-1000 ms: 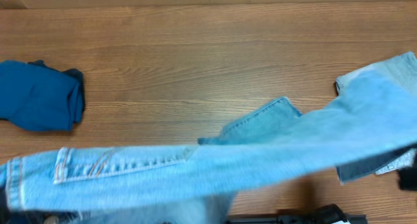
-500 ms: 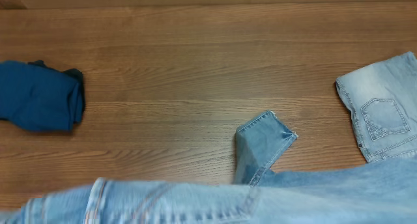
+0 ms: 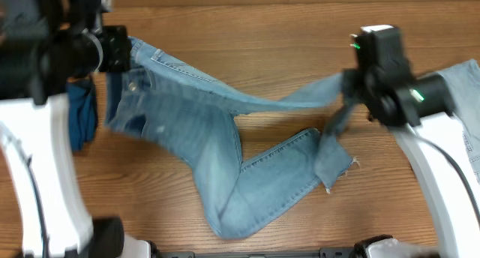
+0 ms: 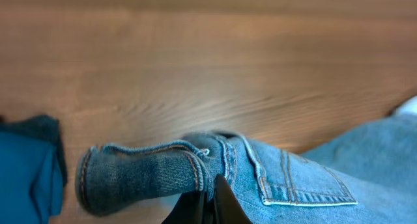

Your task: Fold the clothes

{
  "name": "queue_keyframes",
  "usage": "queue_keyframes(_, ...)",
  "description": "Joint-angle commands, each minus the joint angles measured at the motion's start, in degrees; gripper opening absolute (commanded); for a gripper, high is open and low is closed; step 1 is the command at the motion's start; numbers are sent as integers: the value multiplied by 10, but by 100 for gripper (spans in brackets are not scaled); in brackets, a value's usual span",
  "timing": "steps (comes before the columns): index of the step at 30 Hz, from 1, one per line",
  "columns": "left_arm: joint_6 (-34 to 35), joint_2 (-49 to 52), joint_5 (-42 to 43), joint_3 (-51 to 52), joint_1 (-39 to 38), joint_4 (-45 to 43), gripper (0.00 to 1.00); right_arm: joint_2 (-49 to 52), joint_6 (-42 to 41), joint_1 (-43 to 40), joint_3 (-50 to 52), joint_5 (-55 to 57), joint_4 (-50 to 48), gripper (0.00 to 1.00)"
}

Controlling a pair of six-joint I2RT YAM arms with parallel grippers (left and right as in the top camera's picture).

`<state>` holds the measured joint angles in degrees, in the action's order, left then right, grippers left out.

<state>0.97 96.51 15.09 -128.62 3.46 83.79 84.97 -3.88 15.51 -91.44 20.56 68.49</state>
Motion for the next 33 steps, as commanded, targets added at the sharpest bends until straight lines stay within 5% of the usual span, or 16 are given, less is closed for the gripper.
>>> queue_keyframes(1,-25,103,-80,-5,4,-43,4,103,64,-40,-1,-78,-63,4)
queue_keyframes(6,-16,252,-97,-5,4,-142,5,218,192,-92,-1,-169,-175,8)
queue_keyframes(12,10,355,-96,-5,3,-283,13,248,210,-120,-1,-238,-283,12)
queue_keyframes(14,14,376,-95,-5,3,-323,22,264,210,-128,-1,-236,-294,13)
queue_keyframes(15,23,390,-95,-5,3,-356,46,277,207,-139,-1,-229,-303,13)
queue_keyframes(16,22,392,-96,-5,4,-376,54,284,203,-149,-1,-212,-310,13)
queue_keyframes(19,20,390,-100,-20,15,-406,60,294,200,-198,-1,-183,-319,21)
queue_keyframes(20,20,388,-100,-34,23,-399,60,294,200,-220,-2,-182,-323,37)
queue_keyframes(23,20,387,-70,-71,41,-344,59,292,205,-271,-25,-202,-310,54)
queue_keyframes(28,-30,387,15,-73,23,-266,54,288,249,-270,-55,-323,-228,63)
queue_keyframes(33,-146,392,14,-38,-54,-241,33,282,216,-264,-55,-347,-147,66)
